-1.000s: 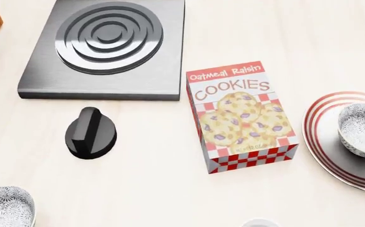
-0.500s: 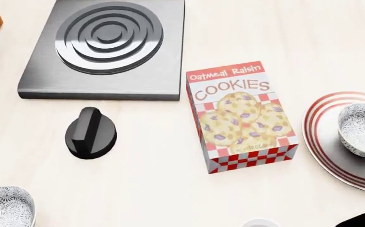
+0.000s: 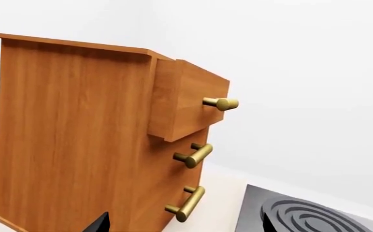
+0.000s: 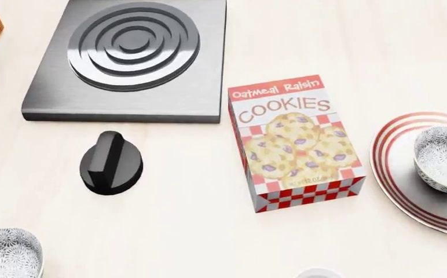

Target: Pick the akita bowl from table center and place it on the plate.

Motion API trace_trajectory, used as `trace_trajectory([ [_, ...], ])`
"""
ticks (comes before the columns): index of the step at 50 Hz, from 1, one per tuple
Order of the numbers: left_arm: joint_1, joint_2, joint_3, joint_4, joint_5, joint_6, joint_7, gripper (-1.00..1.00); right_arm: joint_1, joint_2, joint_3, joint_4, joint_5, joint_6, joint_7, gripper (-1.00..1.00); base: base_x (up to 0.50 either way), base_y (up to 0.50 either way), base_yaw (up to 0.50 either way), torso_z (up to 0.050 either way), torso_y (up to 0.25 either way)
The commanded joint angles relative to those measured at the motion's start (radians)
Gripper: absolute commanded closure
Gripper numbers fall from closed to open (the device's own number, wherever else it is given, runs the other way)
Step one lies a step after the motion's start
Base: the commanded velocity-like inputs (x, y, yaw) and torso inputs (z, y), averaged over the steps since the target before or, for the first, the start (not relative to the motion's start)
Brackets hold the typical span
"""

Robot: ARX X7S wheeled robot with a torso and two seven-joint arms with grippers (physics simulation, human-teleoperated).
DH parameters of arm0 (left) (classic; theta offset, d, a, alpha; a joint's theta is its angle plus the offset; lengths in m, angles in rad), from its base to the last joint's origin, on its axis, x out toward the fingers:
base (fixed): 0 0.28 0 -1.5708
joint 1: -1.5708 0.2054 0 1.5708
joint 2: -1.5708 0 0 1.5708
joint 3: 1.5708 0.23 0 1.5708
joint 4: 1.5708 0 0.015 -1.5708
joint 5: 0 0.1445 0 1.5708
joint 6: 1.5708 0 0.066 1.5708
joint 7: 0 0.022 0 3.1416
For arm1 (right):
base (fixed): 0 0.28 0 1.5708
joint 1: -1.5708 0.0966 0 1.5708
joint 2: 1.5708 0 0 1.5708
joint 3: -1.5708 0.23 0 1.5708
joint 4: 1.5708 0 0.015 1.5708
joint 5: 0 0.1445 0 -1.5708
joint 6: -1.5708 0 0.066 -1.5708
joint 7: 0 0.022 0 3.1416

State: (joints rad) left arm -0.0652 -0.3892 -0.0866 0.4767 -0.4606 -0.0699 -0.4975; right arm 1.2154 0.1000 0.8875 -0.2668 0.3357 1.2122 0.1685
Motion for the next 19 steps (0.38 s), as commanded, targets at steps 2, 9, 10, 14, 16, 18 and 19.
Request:
trace_trajectory([
  [2,0.007,0.021,-0.017,-0.009,0.018,0.011,0.025,-1.00,-0.022,-0.034,-0.022,-0.092,0.020,0.015,-0.049,-1.00,0.00,0.00,0.00,0.000,0.000],
  [9,0.002,0.019,-0.017,-0.006,0.013,0.006,0.022,-1.00,-0.016,-0.031,-0.032,-0.124,0.039,0.018,-0.050,-1.00,0.00,0.00,0.00,0.000,0.000],
  [10,0.002,0.018,-0.017,-0.005,0.012,0.005,0.022,-1.00,-0.016,-0.031,-0.033,-0.126,0.040,0.018,-0.050,-1.00,0.00,0.00,0.00,0.000,0.000],
  [14,0.001,0.018,-0.017,-0.007,0.012,0.005,0.020,-1.00,-0.022,-0.027,-0.057,-0.130,0.037,0.002,-0.048,-1.00,0.00,0.00,0.00,0.000,0.000],
  [16,0.001,0.016,-0.019,-0.002,0.008,0.003,0.018,-1.00,-0.019,-0.027,-0.060,-0.133,0.040,0.003,-0.046,-1.00,0.00,0.00,0.00,0.000,0.000],
  [18,0.000,0.016,-0.018,-0.007,0.008,0.005,0.020,-1.00,-0.019,-0.028,-0.058,-0.138,0.045,0.004,-0.045,-1.00,0.00,0.00,0.00,0.000,0.000],
  [19,-0.002,0.017,-0.017,-0.011,0.009,0.004,0.019,-1.00,-0.019,-0.029,-0.058,-0.141,0.047,0.003,-0.045,-1.00,0.00,0.00,0.00,0.000,0.000],
])
